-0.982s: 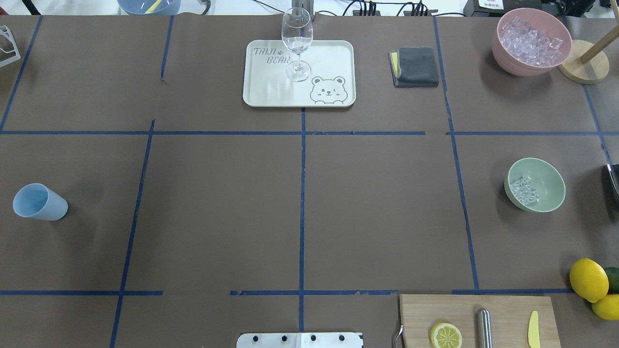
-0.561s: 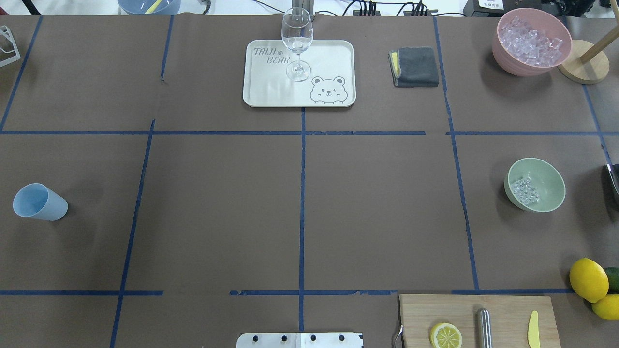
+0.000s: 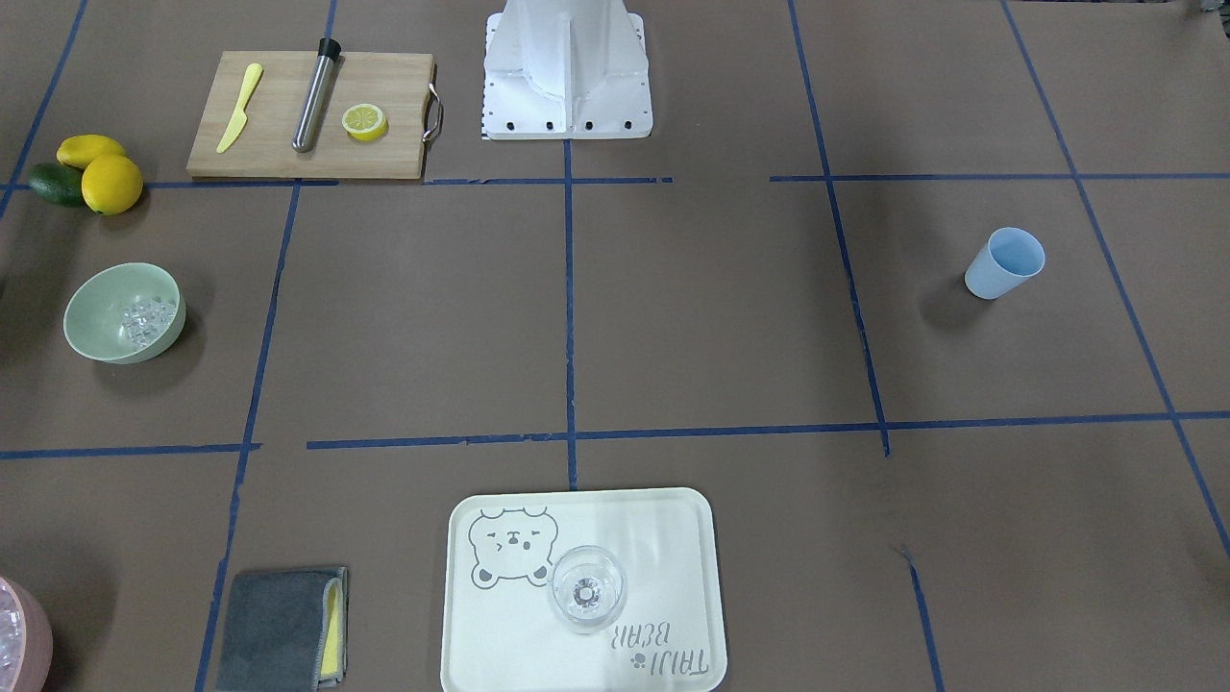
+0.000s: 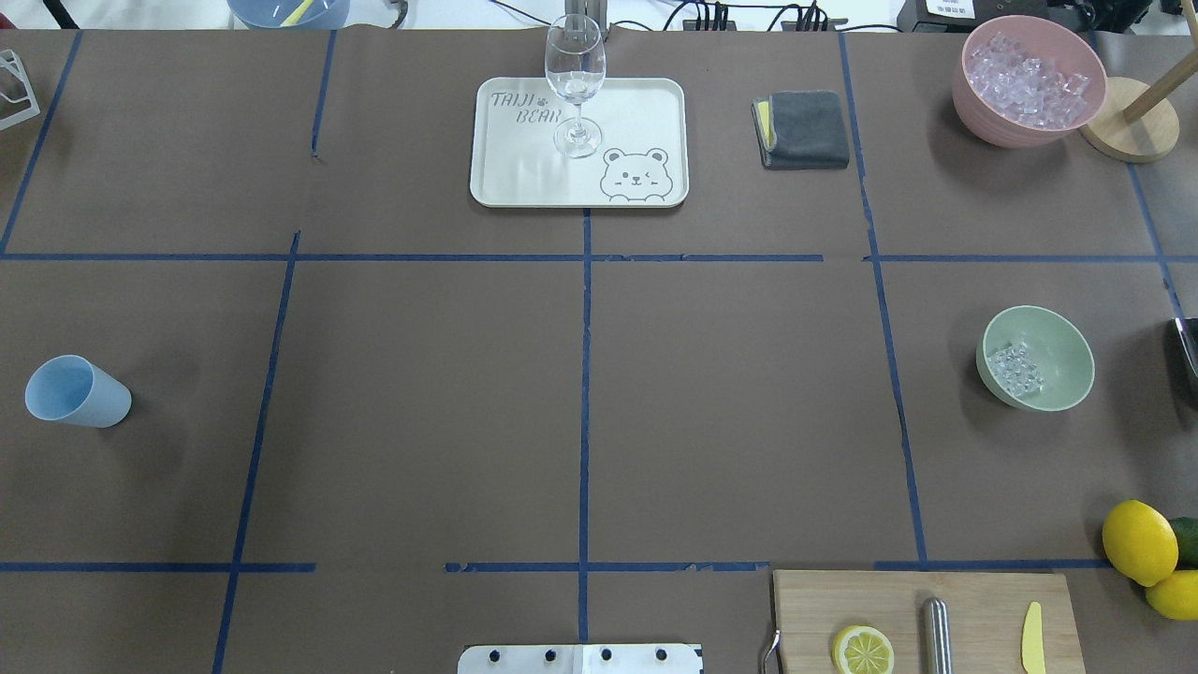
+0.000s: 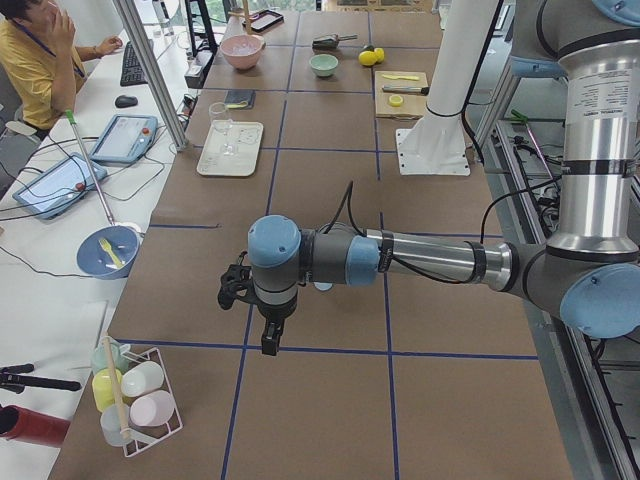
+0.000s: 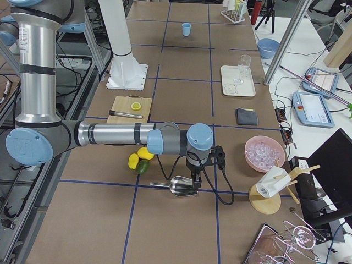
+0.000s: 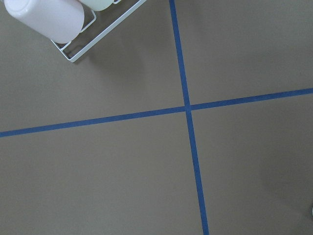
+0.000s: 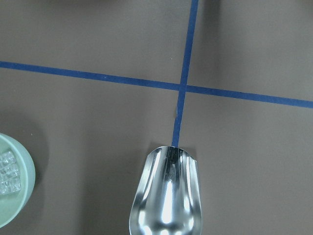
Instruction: Pour ice into bowl
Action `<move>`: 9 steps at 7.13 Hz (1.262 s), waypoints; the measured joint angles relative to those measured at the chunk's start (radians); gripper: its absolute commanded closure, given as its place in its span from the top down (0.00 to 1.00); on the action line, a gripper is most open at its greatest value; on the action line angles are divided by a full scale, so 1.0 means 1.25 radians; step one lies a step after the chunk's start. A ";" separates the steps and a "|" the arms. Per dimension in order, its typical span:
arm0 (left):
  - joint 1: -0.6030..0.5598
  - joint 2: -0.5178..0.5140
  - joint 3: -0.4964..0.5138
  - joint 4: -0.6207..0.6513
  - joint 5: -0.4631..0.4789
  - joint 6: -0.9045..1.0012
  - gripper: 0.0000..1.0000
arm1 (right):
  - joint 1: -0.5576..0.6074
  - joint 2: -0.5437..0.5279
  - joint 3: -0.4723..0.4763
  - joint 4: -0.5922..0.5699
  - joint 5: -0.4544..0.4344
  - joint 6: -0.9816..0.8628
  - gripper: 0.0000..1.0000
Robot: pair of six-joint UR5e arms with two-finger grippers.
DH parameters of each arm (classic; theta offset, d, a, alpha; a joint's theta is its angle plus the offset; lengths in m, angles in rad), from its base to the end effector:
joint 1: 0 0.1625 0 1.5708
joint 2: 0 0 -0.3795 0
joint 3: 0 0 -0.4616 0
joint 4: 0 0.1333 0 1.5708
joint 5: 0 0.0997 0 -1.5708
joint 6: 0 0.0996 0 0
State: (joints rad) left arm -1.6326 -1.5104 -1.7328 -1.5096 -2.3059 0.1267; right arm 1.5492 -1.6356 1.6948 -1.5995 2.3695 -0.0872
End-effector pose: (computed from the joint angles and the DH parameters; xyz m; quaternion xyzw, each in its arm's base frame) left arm -0.0997 -0.5338 0.5643 0.0526 0.3559 0.0375 0.9323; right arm 0.0503 -0.5392 0.5803 0.0268 -0.3881 -0.0560 0.9195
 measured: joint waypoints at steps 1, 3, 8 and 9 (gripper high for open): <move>0.000 0.009 0.002 0.011 -0.001 0.000 1.00 | -0.009 0.002 0.012 -0.028 -0.004 0.000 1.00; 0.005 0.020 0.006 0.019 -0.011 0.002 1.00 | -0.015 0.003 0.034 -0.057 -0.005 0.000 1.00; 0.032 0.019 0.011 0.014 -0.057 0.000 1.00 | -0.019 -0.002 0.010 -0.054 -0.003 -0.003 1.00; 0.033 0.015 0.014 0.009 -0.059 -0.001 1.00 | -0.019 0.001 0.006 -0.053 0.000 -0.001 1.00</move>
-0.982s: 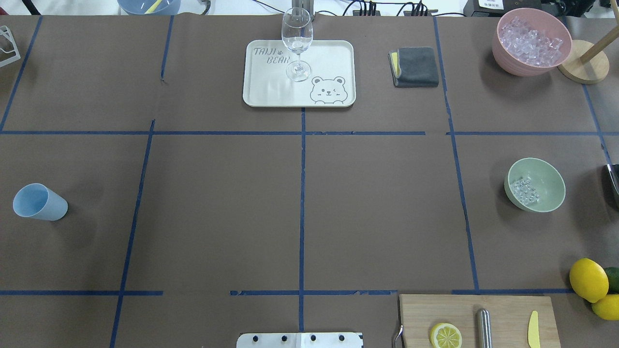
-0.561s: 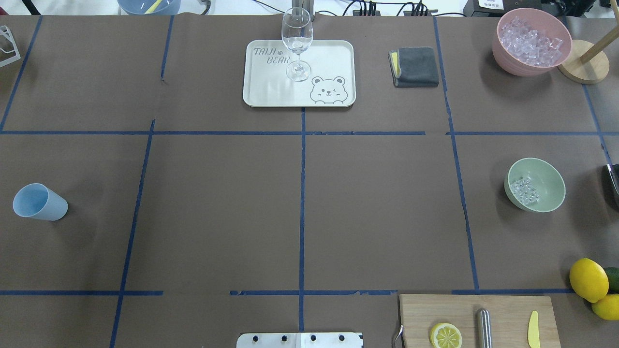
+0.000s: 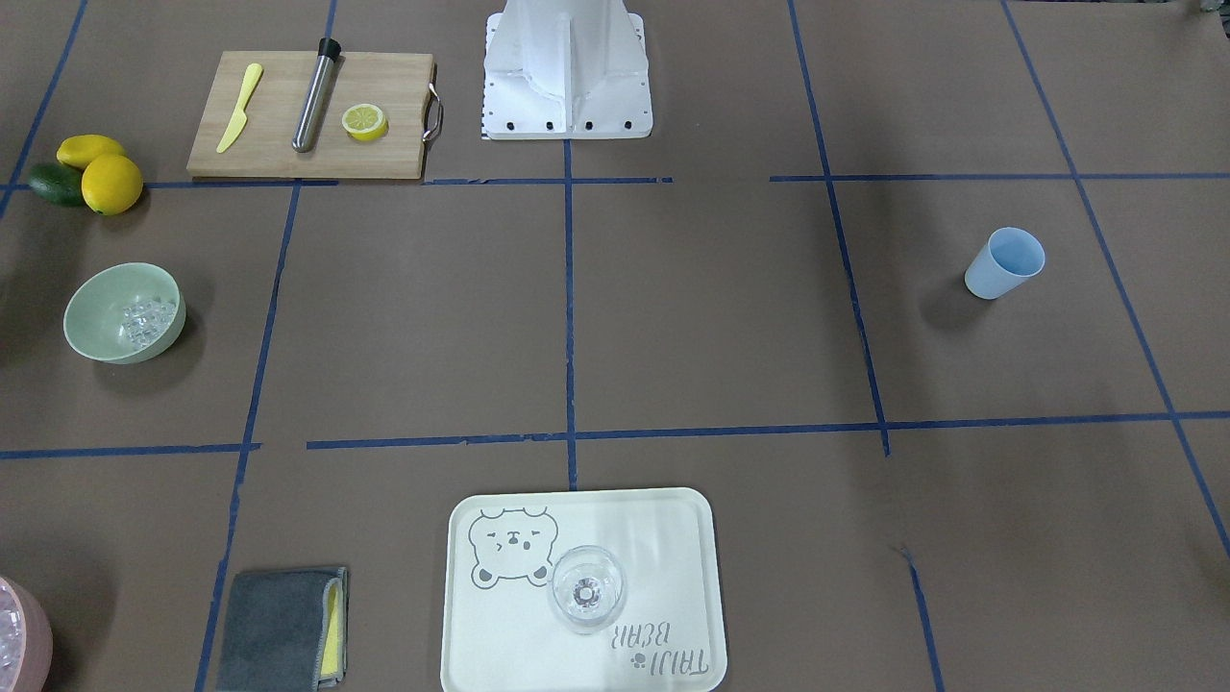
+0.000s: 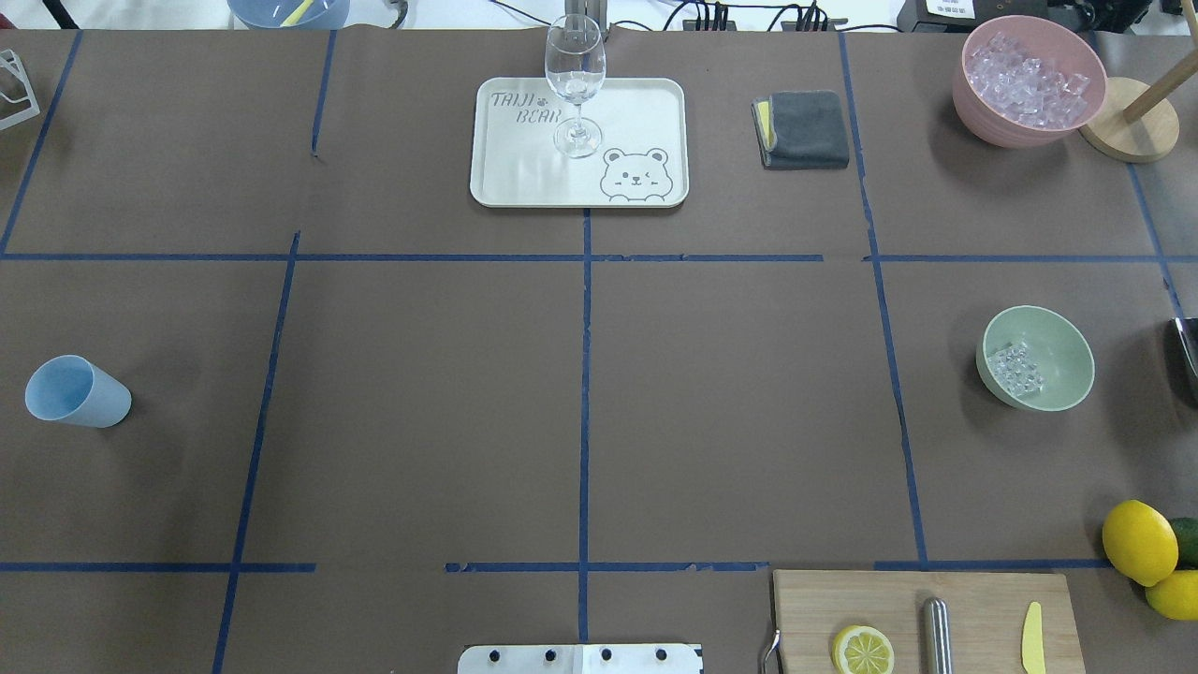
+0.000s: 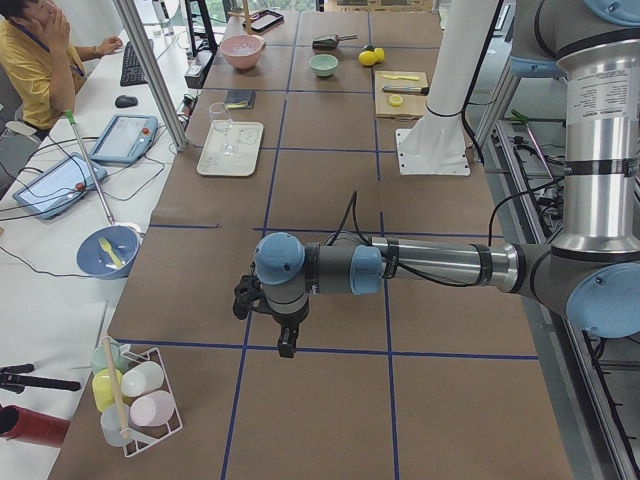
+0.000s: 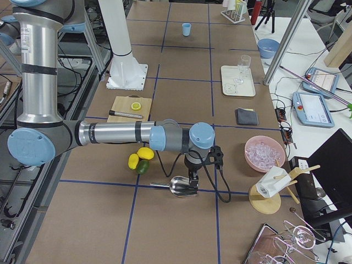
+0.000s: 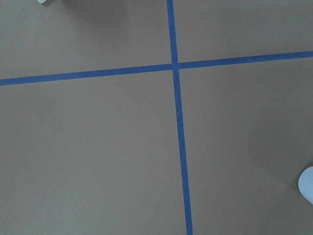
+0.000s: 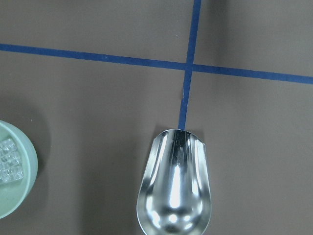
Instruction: Pour ice into bowl
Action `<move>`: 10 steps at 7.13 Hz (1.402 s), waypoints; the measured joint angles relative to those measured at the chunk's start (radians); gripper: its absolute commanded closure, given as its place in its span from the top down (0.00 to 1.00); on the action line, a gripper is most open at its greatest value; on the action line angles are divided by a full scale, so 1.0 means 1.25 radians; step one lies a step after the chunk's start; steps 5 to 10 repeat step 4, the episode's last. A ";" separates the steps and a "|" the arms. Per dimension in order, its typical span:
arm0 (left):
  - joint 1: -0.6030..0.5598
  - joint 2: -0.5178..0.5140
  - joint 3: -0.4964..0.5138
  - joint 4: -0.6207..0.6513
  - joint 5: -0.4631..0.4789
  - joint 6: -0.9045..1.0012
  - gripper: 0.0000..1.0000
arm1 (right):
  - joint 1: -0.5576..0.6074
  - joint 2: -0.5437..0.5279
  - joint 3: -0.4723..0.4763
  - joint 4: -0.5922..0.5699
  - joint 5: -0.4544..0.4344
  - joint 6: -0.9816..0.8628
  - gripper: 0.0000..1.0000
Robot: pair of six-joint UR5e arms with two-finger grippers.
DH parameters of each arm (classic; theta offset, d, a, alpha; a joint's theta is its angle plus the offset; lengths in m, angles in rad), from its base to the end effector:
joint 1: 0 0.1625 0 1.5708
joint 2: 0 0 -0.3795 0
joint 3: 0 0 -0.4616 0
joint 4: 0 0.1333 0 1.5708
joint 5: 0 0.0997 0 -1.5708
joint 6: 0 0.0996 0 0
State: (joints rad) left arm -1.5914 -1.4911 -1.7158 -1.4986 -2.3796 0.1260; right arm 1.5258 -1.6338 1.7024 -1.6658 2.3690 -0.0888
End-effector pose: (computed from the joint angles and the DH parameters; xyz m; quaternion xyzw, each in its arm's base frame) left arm -0.0721 -0.5283 0.5801 0.0257 0.3926 0.0471 0.9181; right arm 0.0379 -0.5367 0.5817 -0.0037 -0.3887 -0.0565 0.9196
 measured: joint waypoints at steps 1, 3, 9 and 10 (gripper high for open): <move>0.000 -0.002 0.007 -0.010 -0.001 0.000 1.00 | 0.000 0.002 0.001 0.001 0.006 0.001 1.00; 0.000 -0.003 0.017 -0.019 -0.002 0.000 1.00 | 0.000 0.009 0.006 0.002 0.029 0.001 1.00; 0.001 -0.004 0.016 -0.020 -0.002 0.000 1.00 | 0.000 0.012 0.011 0.010 0.036 0.000 1.00; 0.001 -0.004 0.016 -0.020 -0.002 0.000 1.00 | 0.000 0.012 0.011 0.010 0.036 0.000 1.00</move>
